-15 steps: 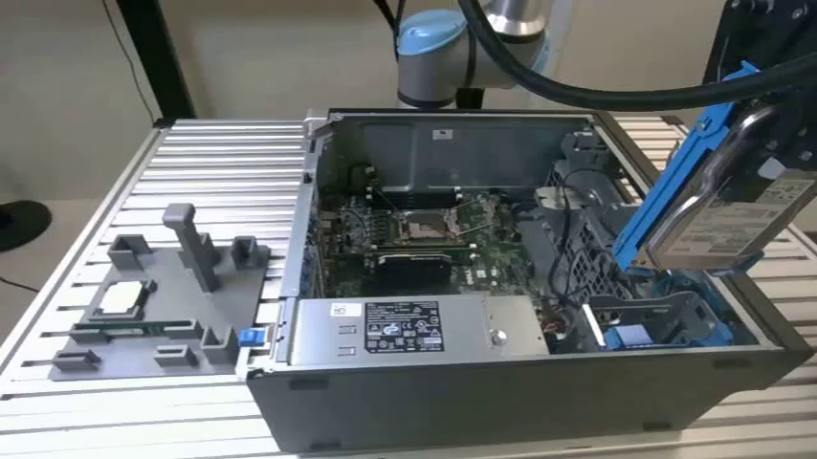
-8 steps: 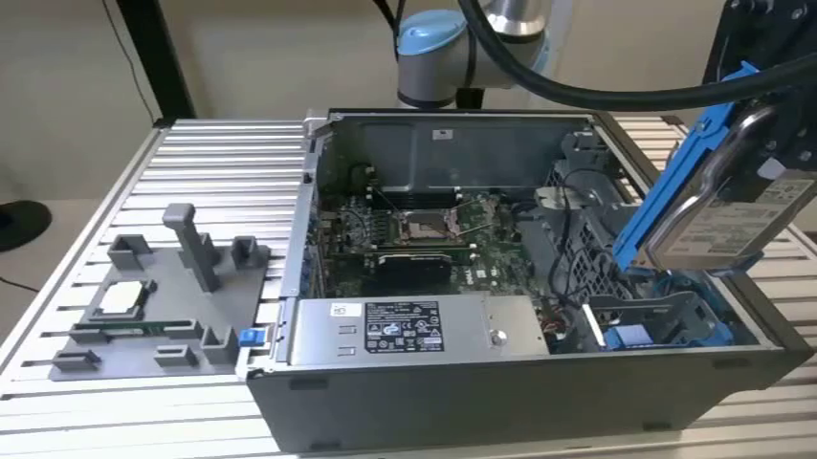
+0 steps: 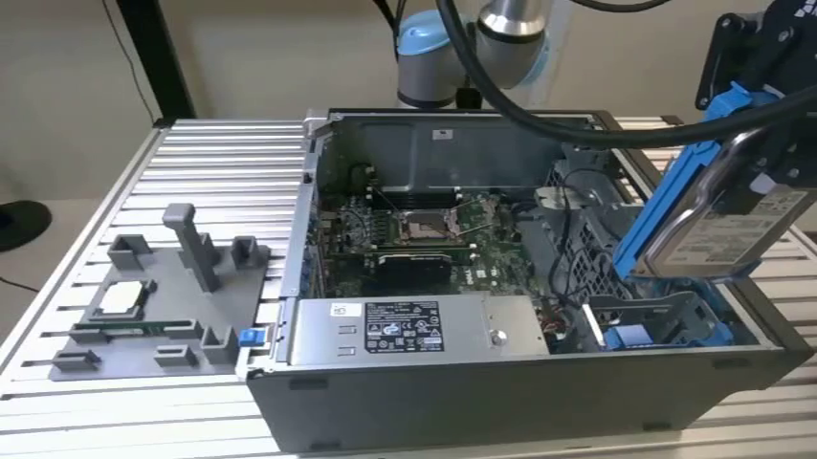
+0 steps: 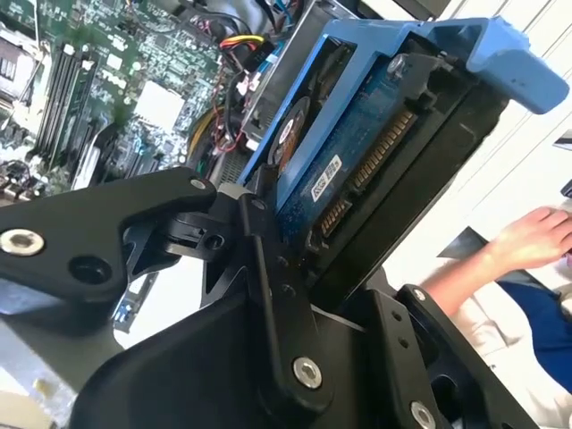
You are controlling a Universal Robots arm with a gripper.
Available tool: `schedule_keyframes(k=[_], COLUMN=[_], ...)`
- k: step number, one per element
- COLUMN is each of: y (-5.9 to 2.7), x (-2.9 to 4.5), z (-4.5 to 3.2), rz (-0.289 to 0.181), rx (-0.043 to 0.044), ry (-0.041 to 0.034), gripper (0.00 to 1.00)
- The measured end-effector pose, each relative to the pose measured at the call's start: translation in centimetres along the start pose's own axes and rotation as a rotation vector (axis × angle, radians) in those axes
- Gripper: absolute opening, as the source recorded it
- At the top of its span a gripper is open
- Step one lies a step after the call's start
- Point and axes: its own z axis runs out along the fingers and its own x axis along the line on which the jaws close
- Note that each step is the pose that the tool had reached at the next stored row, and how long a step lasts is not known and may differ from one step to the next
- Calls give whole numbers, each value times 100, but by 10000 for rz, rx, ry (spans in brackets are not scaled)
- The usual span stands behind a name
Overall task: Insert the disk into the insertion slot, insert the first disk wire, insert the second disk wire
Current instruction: 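Insert the disk into the insertion slot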
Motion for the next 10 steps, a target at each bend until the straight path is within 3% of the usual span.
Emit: schedule_keyframes(k=[10], y=[-20], x=[-1], z=[180], rz=[14], rx=[1], ry=[0], gripper=[0])
